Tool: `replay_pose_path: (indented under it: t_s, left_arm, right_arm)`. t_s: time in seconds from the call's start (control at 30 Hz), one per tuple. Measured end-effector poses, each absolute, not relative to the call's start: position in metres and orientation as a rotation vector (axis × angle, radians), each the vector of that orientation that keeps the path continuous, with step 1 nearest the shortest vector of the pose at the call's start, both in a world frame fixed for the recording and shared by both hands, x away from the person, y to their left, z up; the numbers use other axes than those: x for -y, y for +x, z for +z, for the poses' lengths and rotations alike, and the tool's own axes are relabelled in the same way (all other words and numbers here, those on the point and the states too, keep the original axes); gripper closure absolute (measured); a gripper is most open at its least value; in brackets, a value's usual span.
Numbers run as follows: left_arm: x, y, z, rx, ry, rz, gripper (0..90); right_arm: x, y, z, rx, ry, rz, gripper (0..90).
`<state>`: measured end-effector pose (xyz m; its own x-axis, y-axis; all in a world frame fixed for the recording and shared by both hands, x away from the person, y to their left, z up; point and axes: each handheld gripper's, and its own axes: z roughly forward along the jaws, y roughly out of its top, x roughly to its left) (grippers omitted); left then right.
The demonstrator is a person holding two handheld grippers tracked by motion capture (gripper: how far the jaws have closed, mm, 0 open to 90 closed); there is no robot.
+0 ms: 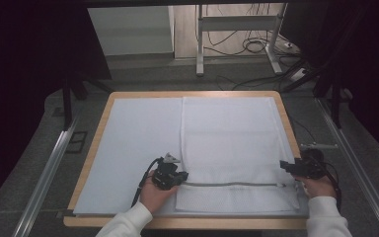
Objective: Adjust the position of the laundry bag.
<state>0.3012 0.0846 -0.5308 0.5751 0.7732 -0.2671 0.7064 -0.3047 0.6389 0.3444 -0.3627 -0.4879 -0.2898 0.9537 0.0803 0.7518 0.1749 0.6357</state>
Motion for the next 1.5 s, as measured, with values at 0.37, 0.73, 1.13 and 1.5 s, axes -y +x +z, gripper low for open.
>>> replay_pose_path:
  t_s: [0.37,0.73,1.13,1.5]
  left_arm:
    - [-0.085,0.301,-0.531,-1.180,2.064,0.113,86.9]
    - [-0.085,0.301,-0.531,-1.182,2.064,0.110,86.9]
    - [-0.085,0.301,-0.531,-1.180,2.062,0.109,86.9]
    - [-0.086,0.301,-0.530,-1.179,2.054,0.107,87.0]
  right_arm:
    - [0.365,0.347,-0.496,-2.139,1.648,0.792,40.2]
    - [0.363,0.349,-0.501,-2.153,1.658,0.774,43.0]
    - [0.358,0.349,-0.502,-2.172,1.633,0.751,58.9]
    - [0.360,0.349,-0.501,-2.194,1.620,0.744,83.2]
